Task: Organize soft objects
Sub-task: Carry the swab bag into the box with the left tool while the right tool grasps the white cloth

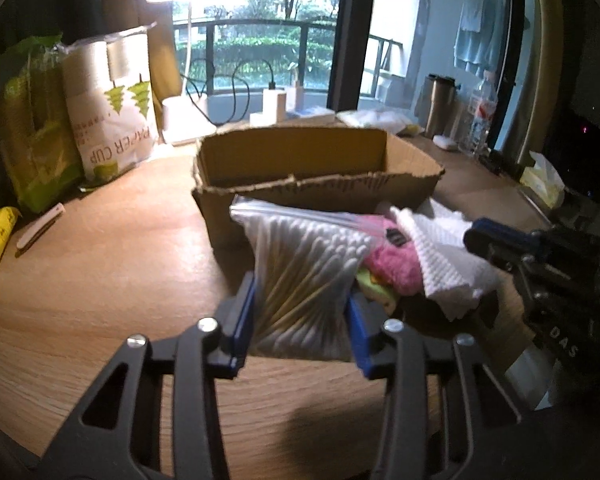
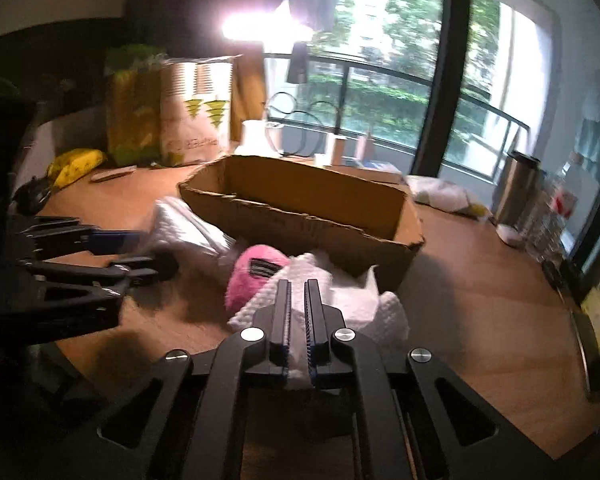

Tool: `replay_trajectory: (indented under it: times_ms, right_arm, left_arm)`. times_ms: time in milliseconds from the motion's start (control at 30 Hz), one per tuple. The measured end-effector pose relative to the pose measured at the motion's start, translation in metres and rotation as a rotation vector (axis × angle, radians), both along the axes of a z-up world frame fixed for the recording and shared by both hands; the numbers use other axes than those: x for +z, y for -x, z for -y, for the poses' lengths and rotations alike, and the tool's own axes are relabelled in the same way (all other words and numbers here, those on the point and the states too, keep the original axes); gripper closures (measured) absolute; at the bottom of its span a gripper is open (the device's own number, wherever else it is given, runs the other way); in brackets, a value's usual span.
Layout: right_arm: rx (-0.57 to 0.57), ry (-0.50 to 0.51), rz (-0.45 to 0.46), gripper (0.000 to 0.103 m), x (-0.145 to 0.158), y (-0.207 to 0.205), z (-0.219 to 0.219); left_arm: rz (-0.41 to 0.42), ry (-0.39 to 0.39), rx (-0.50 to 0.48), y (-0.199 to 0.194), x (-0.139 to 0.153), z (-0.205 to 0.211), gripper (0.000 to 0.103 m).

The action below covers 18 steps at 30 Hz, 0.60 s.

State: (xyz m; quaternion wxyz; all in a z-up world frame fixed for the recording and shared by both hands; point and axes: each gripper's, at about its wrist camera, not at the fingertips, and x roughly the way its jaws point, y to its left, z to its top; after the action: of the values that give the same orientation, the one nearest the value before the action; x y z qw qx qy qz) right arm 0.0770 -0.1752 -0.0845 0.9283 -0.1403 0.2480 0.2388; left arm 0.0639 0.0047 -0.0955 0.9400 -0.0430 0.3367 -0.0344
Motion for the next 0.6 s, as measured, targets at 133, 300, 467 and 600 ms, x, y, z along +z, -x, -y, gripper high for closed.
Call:
replay_trajectory:
  times_ms: [133, 300, 467, 600]
  right_arm:
    - [-0.005, -0.006, -0.072, 0.042, -0.009, -0.01, 0.0]
    - [0.017, 0.009, -0.124, 0.041, -0.021, -0.017, -0.007]
    - [0.042, 0.036, -0.136, 0.061, -0.029, -0.017, -0.012]
    - [0.058, 0.056, -0.129, 0.09, -0.031, -0.013, -0.013]
  left_arm:
    - [0.004, 0.003, 0.0, 0.001, 0.002, -0.001, 0.061]
    - [0.009, 0.011, 0.007, 0.003, 0.002, -0.003, 0.061]
    - [0.006, 0.018, 0.009, 0.004, 0.0, -0.005, 0.061]
    - [0.011, 0.017, 0.005, 0.004, 0.001, -0.003, 0.061]
